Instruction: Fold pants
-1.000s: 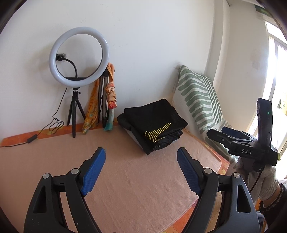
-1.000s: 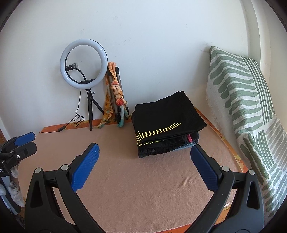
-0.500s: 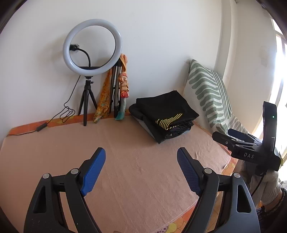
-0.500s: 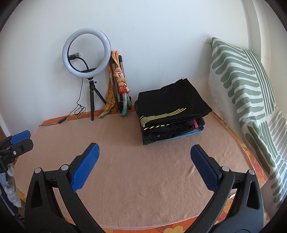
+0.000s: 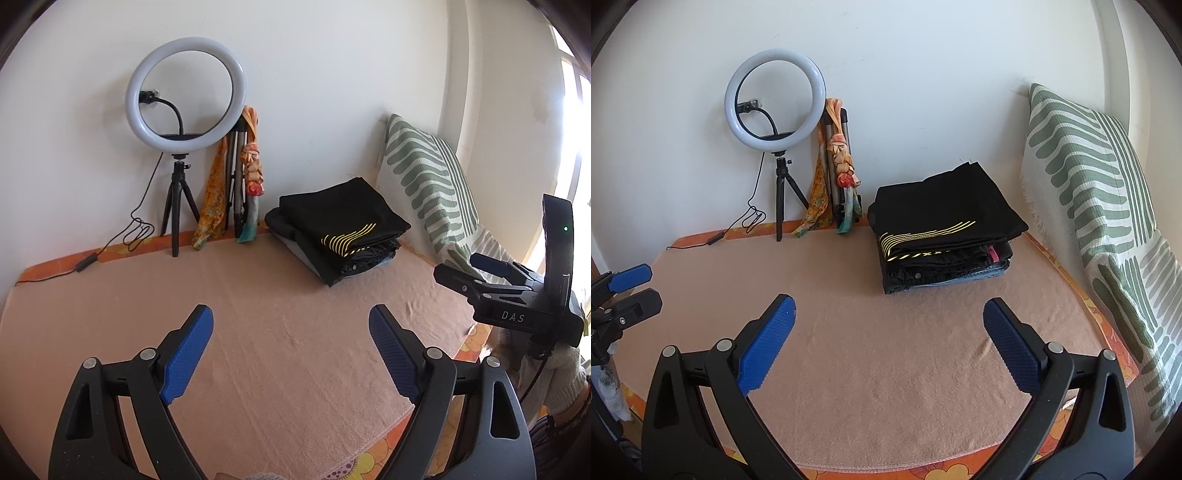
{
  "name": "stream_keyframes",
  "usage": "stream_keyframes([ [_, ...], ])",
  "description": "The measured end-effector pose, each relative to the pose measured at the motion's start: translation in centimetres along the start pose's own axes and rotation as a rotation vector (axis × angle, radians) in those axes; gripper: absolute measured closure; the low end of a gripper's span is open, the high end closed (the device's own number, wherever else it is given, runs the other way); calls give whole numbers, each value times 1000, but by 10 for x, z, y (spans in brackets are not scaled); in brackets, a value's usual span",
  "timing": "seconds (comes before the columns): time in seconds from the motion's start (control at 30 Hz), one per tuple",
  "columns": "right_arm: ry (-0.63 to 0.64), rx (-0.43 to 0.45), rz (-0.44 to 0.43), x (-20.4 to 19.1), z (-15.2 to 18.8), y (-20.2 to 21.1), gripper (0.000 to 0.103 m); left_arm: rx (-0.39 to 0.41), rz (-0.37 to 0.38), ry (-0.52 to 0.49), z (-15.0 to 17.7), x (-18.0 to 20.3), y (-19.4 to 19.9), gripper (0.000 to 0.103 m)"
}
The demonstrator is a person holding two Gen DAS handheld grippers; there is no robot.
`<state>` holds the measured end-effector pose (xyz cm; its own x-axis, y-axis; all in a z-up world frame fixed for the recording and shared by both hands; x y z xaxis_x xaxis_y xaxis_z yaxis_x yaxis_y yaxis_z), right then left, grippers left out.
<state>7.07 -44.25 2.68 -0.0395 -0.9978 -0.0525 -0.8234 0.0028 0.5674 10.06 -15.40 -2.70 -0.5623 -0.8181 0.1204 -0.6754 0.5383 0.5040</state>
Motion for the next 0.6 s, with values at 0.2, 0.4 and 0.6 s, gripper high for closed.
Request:
stream_keyframes([
  [0.2, 22, -7, -4, -6, 4, -4, 0, -19, -14, 30, 2, -5, -3, 9],
  [0.4, 16, -11, -1, -3, 5, -6, 0, -14, -72, -6, 0, -2, -2, 0],
  [0.6, 3, -13, -1, 0, 7, -6, 0, -34, -79, -18, 2, 1, -7, 0],
])
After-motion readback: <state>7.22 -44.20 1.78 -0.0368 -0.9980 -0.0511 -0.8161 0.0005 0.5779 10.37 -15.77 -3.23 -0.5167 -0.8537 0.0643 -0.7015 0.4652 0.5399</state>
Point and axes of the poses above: each gripper's, at about its wrist camera, not at the fingertips, and y roughly against the way its jaws point, x to its right, z to its underside, the point moved 3 cm from there along -y, roughly the way its jaws point, and after that the axes turned 1 degree about -y, right-handed, at the moved point
